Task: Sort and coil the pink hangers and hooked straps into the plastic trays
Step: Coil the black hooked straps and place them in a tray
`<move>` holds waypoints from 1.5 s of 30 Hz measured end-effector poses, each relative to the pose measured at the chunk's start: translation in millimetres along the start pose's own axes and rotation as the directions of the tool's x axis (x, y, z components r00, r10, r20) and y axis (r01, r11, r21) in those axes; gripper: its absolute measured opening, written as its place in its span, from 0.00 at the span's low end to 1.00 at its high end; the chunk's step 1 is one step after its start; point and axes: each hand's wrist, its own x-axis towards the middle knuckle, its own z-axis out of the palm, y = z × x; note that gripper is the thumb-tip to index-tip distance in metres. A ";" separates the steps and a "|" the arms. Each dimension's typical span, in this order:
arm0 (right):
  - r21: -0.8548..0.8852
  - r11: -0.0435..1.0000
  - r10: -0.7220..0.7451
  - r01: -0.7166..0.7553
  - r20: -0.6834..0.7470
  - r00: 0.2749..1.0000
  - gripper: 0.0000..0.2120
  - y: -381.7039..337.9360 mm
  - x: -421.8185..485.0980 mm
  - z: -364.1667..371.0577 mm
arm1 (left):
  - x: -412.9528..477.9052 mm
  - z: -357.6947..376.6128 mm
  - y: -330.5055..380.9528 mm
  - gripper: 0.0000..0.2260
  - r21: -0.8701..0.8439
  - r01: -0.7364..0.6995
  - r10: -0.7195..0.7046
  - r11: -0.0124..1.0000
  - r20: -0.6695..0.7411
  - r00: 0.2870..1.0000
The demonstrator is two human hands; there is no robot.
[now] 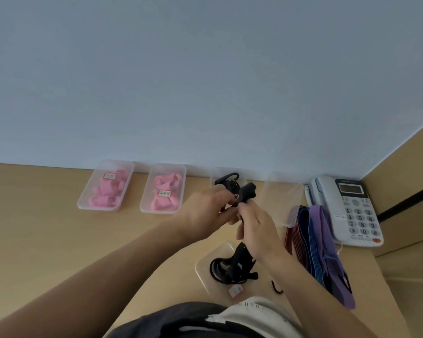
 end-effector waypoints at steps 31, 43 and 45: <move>0.152 0.987 -0.047 0.055 -0.057 0.997 0.18 0.2 -7.9 2.4 | -3.8 -22.4 -0.2 0.06 -0.636 0.767 -0.183 -0.088 0.767 0.615; 0.023 0.998 0.062 -0.061 -0.015 0.998 0.27 -0.2 -4.8 2.0 | 2.2 -24.9 3.4 0.07 -0.519 0.662 -0.271 0.540 0.637 0.721; -0.015 0.995 0.094 -0.095 -0.039 0.995 0.26 -2.0 -4.0 2.6 | 2.1 -20.2 7.7 0.03 -0.463 0.576 -0.303 0.674 0.538 0.787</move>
